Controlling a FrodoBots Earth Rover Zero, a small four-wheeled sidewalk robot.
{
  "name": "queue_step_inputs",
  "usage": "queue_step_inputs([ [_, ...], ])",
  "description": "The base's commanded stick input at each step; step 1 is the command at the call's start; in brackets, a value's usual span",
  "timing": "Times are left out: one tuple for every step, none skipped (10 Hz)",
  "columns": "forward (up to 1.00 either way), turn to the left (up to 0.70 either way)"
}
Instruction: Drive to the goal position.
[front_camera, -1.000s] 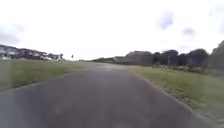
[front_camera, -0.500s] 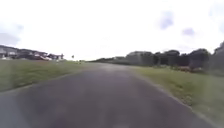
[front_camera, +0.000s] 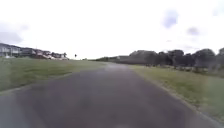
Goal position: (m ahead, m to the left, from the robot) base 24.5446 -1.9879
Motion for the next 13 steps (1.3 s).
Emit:
queue_step_inputs([
  [0.70,0.02],
  [0.70,0.02],
  [0.70,0.02],
  [0.70,0.02],
  [0.70,0.02],
  [0.70,0.02],
  [0.70,0.02],
  [0.70,0.02],
  [0.70,0.02],
  [0.70,0.02],
  [0.70,0.02],
  [0.70,0.02],
  [0.70,0.02],
])
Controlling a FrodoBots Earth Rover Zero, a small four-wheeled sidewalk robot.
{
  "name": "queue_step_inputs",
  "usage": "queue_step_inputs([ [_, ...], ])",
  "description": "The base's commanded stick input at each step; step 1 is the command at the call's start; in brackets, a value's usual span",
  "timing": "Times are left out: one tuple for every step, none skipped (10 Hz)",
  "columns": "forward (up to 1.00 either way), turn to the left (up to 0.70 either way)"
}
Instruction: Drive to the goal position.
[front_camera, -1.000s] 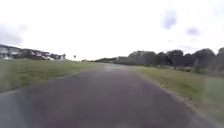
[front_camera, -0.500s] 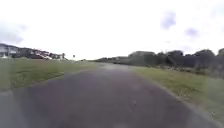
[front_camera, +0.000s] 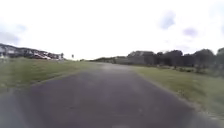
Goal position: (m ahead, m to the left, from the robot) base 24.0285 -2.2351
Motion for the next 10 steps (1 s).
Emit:
queue_step_inputs([
  [0.70,0.02],
  [0.70,0.02],
  [0.70,0.02],
  [0.70,0.02],
  [0.70,0.02],
  [0.70,0.02],
  [0.70,0.02],
  [0.70,0.02],
  [0.70,0.02],
  [0.70,0.02],
])
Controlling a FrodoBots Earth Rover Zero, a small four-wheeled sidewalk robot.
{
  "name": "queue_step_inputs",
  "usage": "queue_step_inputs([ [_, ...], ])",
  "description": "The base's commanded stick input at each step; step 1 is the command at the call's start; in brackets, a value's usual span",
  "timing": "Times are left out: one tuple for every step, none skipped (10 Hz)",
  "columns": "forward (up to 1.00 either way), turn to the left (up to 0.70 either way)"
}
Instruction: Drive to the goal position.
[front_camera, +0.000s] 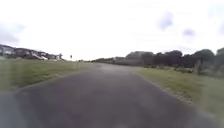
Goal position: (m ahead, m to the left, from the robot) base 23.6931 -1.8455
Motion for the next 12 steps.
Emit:
queue_step_inputs([
  [0.70,0.02],
  [0.70,0.02],
  [0.70,0.02],
  [0.70,0.02],
  [0.70,0.02],
  [0.70,0.02],
  [0.70,0.03],
  [0.70,0.03],
  [0.70,0.02],
  [0.70,0.02],
  [0.70,0.02],
  [0.70,0.02],
])
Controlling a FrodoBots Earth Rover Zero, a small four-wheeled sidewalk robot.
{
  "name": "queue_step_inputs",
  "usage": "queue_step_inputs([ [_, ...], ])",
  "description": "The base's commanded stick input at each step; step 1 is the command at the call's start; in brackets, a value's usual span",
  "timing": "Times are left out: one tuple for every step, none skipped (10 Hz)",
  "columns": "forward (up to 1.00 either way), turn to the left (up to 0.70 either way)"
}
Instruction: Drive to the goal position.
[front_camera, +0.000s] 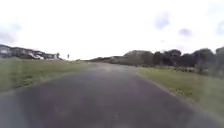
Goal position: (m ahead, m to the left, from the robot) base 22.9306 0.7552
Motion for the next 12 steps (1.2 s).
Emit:
queue_step_inputs([
  [0.70,0.02],
  [0.70,0.02],
  [0.70,0.02],
  [0.70,0.02],
  [0.70,0.02],
  [0.70,0.02],
  [0.70,0.02],
  [0.70,0.02],
  [0.70,0.02],
  [0.70,0.02],
  [0.70,0.02],
  [0.70,0.02],
])
